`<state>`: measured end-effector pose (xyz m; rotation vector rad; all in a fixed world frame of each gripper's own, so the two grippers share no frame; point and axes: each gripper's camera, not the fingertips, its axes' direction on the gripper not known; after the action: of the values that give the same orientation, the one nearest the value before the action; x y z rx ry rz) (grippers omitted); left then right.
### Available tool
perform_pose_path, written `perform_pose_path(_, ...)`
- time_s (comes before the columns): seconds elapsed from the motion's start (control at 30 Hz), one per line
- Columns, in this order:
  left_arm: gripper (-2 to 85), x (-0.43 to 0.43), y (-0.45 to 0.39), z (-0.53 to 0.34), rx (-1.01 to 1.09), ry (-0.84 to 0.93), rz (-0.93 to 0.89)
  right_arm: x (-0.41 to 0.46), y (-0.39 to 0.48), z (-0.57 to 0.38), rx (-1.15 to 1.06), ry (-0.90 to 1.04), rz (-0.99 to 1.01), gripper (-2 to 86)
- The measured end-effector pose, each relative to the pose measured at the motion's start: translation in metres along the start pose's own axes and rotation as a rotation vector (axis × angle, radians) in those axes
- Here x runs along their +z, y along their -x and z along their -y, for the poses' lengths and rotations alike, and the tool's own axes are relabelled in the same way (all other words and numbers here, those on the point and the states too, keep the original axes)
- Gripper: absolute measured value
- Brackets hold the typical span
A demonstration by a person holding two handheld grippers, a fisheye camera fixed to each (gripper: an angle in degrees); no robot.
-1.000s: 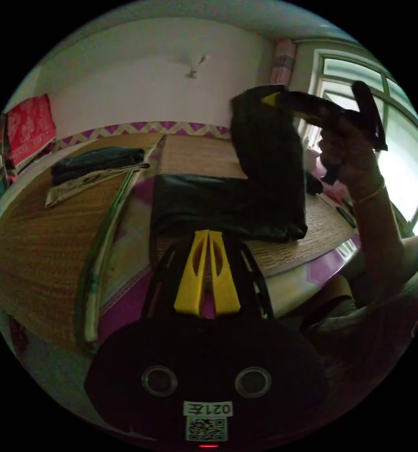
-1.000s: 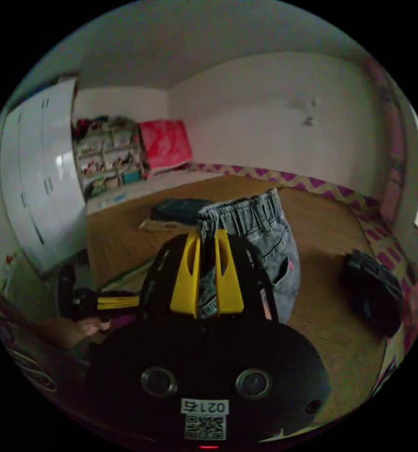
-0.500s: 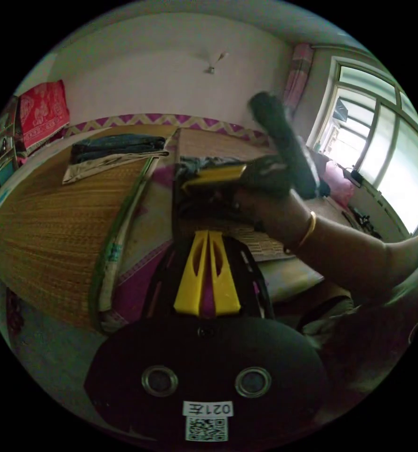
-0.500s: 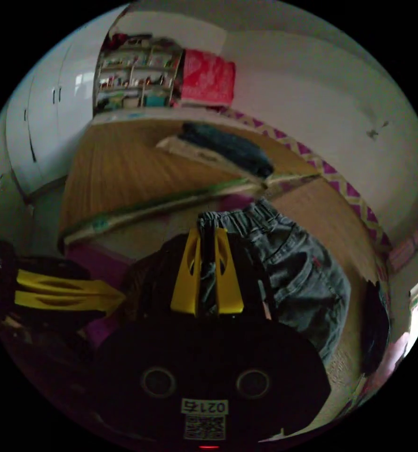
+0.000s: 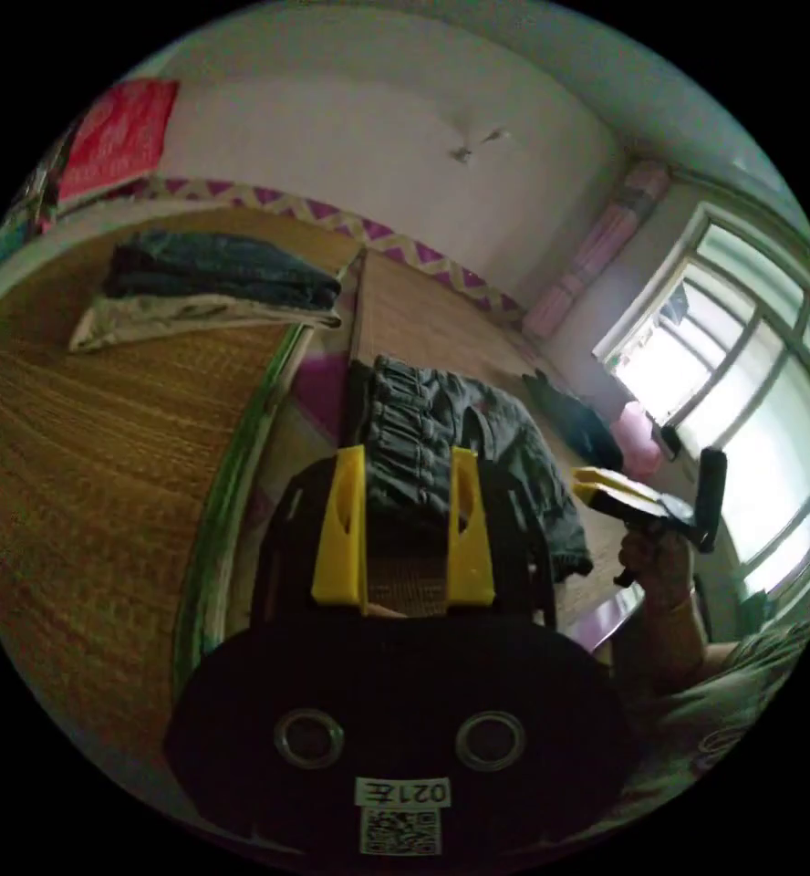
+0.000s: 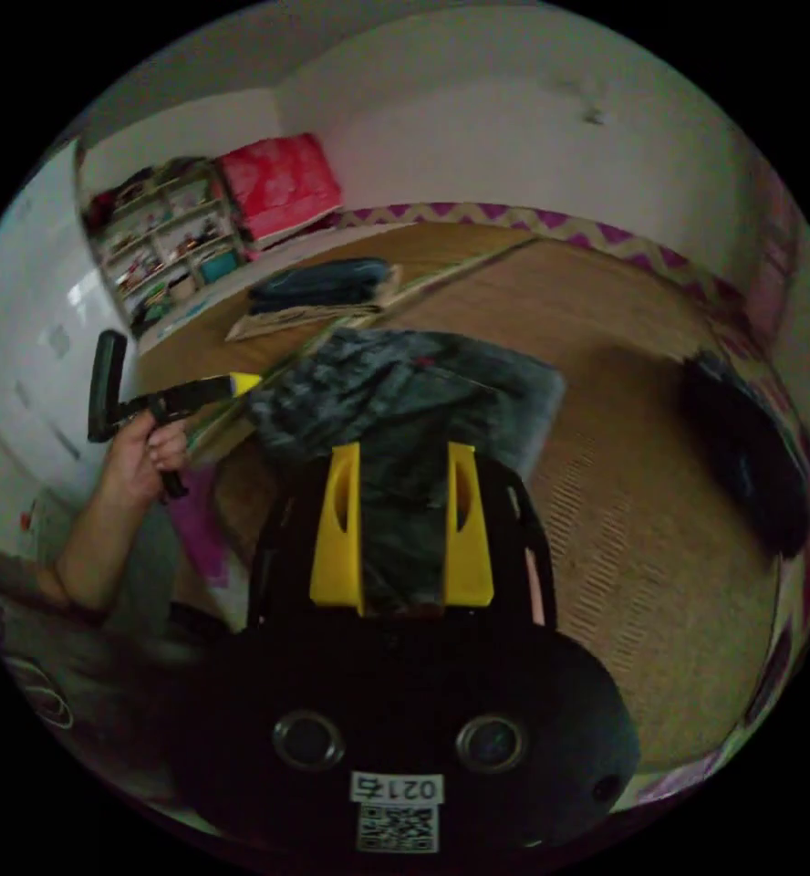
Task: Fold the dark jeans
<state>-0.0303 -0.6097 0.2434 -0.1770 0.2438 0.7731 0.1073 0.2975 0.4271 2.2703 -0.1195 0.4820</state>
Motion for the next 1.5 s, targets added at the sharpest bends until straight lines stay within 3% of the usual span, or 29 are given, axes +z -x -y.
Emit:
perform_pose_path(0.07, 17.4, 0.022, 0.02, 0.026, -0.077, 0.065, -0.045, -0.007, -0.055, 0.004, 0.167, 0.011, 0.001, 15.7)
perform_pose_path(0.13, 17.5, 0.052, 0.036, 0.051, -0.13, 0.161, -0.115, -0.005, -0.124, 0.004, 0.378, 0.017, 0.116, 16.0)
perform_pose_path(0.23, 16.1, 0.085, 0.038, 0.073, -0.114, 0.263, -0.14, 0.017, -0.177, 0.01, 0.497, 0.089, 0.32, 15.5)
perform_pose_path(0.4, 13.6, 0.109, 0.029, 0.103, -0.047, 0.335, -0.133, 0.033, -0.215, 0.03, 0.554, 0.109, 0.519, 11.4)
perform_pose_path(0.63, 9.2, 0.13, -0.011, 0.131, 0.092, 0.315, -0.078, 0.028, -0.253, 0.055, 0.571, 0.152, 0.562, 7.6)
perform_pose_path(0.87, 6.2, 0.142, -0.043, 0.155, 0.088, 0.301, -0.081, 0.004, -0.261, 0.08, 0.496, 0.124, 0.536, 6.3)
perform_pose_path(1.0, 6.0, 0.128, -0.122, 0.172, 0.267, 0.239, -0.023, -0.033, -0.272, 0.097, 0.422, 0.072, 0.583, 6.2)
perform_pose_path(1.1, 6.0, 0.138, -0.181, 0.195, 0.341, 0.21, -0.082, -0.074, -0.298, 0.099, 0.395, 0.017, 0.574, 6.2)
perform_pose_path(1.4, 6.1, 0.302, -0.356, 0.318, 0.289, 0.263, -0.461, -0.224, -0.451, 0.135, 0.427, -0.133, 0.248, 6.2)
perform_pose_path(1.5, 6.3, 0.35, -0.418, 0.347, 0.323, 0.257, -0.47, -0.255, -0.498, 0.155, 0.427, -0.149, 0.135, 6.5)
